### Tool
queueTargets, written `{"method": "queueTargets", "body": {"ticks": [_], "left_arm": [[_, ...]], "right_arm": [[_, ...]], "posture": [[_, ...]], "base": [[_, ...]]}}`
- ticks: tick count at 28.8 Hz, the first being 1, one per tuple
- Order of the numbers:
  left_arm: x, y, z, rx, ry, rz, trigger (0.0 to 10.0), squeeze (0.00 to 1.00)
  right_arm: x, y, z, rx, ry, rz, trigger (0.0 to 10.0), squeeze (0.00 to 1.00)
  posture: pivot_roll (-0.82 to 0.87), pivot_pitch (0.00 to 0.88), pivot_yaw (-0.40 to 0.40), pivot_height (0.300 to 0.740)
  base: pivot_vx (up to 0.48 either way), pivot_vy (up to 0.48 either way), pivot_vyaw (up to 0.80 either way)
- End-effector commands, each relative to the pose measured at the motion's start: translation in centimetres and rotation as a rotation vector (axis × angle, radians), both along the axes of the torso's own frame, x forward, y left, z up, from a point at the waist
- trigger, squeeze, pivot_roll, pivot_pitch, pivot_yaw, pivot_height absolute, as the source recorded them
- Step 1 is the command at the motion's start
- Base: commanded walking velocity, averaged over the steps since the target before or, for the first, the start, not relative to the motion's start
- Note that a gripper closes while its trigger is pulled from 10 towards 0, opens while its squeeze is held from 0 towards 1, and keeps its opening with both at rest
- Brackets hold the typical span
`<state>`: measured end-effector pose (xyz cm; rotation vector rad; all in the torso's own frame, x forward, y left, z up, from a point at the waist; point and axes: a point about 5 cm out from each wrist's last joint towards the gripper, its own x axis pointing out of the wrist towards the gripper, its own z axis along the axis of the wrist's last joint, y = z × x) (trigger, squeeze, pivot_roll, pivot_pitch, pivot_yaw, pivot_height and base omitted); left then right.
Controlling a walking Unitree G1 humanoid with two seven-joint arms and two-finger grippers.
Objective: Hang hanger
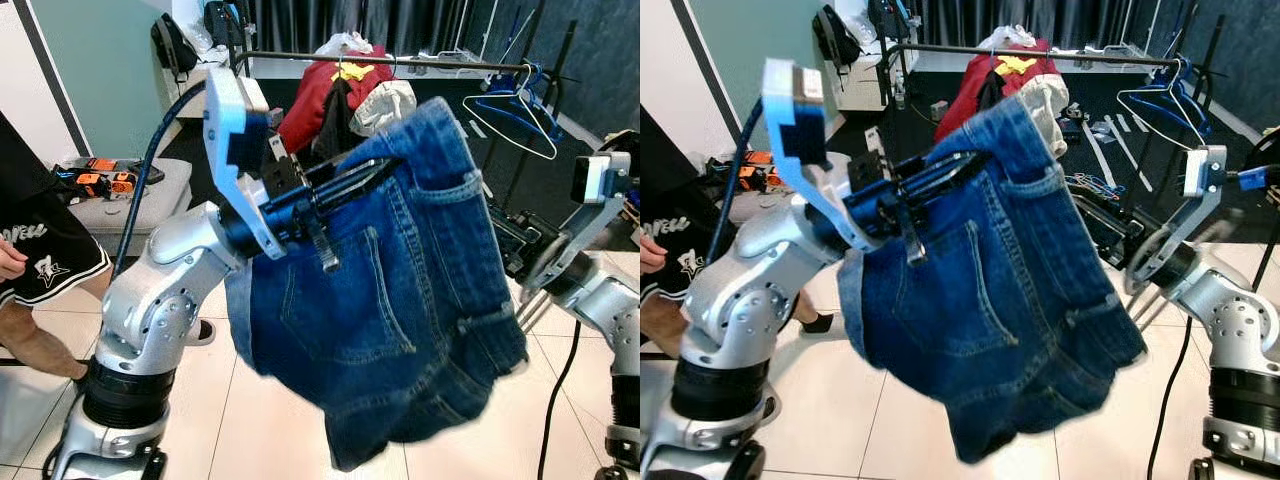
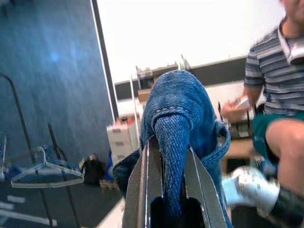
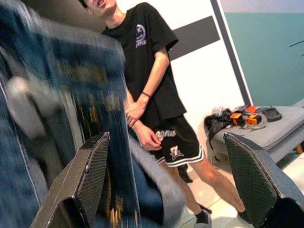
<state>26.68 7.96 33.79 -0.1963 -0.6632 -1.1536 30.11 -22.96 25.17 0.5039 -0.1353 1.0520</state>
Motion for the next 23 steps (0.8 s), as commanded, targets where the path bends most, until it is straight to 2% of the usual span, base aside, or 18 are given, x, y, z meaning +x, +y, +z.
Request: {"method": "queueTargets", "body": {"ticks": [1,9,11,14,16,17,21,23], "left_arm": [[-1.0,0.6,1.9,-0.109,-0.053,-0.021,0.0,0.0],[-1.5,0.7,2.6,-0.138,-0.066,-0.012,0.0,0.0],[-1.3,1.5,2.9,-0.144,-0.074,0.027,0.0,0.0],[-1.0,2.0,3.0,-0.152,-0.075,0.046,0.0,0.0],[-0.3,2.9,3.0,-0.155,-0.074,0.072,0.0,0.0],[-0.2,2.9,3.0,-0.143,-0.073,0.067,0.0,0.0],[-0.3,2.8,2.9,-0.13,-0.07,0.059,0.0,0.0],[-0.6,2.4,2.3,-0.097,-0.077,0.02,0.0,0.0]], "right_arm": [[-0.2,0.4,-0.1,-0.005,-0.008,0.014,10.0,0.0],[-0.2,0.5,-0.6,-0.029,0.009,0.012,10.0,0.0],[-0.3,0.2,-1.3,-0.092,0.036,-0.011,10.0,0.0],[-0.4,0.0,-1.7,-0.127,0.048,-0.024,10.0,0.0],[-0.7,-1.4,-1.5,-0.179,0.055,-0.056,10.0,0.0],[-0.8,-1.9,-1.0,-0.189,0.049,-0.059,10.0,0.0],[-0.9,-2.4,-0.5,-0.197,0.042,-0.059,10.0,0.0],[-1.1,-4.0,1.2,-0.237,0.023,-0.052,10.0,0.0]], "posture": [[-0.11,0.0,0.008,0.74],[-0.12,0.0,0.009,0.74],[-0.12,0.0,0.009,0.74],[-0.12,0.0,0.009,0.74],[-0.13,0.0,0.007,0.74],[-0.13,0.0,0.007,0.74],[-0.13,0.0,0.007,0.74],[-0.16,0.0,-0.005,0.74]], "base": [[0.0,0.0,0.0],[0.0,0.0,0.0],[0.0,0.0,0.0],[0.0,0.0,0.0],[0.0,0.0,0.0],[0.0,0.0,0.0],[0.0,0.0,0.0],[0.0,0.0,0.0]]}}
